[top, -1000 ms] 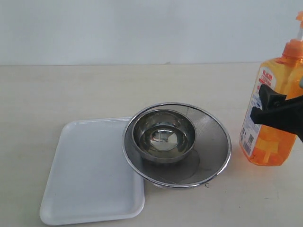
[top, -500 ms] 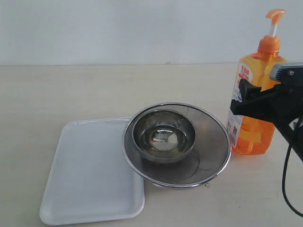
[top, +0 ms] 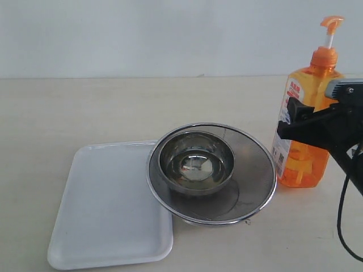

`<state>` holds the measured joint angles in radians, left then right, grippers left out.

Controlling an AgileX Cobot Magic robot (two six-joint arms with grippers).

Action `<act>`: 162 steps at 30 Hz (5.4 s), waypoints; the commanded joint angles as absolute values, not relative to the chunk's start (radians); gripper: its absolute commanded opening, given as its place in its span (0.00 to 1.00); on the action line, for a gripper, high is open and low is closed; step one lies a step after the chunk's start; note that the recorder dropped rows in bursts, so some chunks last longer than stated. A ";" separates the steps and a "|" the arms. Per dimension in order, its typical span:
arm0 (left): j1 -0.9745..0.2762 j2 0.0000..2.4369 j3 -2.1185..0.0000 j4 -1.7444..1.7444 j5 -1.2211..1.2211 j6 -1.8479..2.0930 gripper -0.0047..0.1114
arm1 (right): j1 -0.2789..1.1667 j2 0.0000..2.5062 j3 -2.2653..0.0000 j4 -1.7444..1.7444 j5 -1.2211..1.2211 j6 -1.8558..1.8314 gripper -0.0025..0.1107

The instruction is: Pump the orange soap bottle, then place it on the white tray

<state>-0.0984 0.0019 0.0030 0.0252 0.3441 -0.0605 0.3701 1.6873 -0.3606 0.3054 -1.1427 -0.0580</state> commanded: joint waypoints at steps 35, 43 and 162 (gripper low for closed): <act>-0.103 0.000 0.000 0.023 0.341 -0.059 0.08 | 0.368 1.222 -0.301 0.269 -0.626 -0.118 0.71; -0.103 0.000 0.000 0.023 0.341 -0.059 0.08 | 0.368 1.136 -0.185 0.219 -0.617 -0.011 0.71; -0.103 0.000 0.000 0.120 -0.007 -0.009 0.08 | 0.368 1.138 -0.173 0.094 -0.381 0.225 0.71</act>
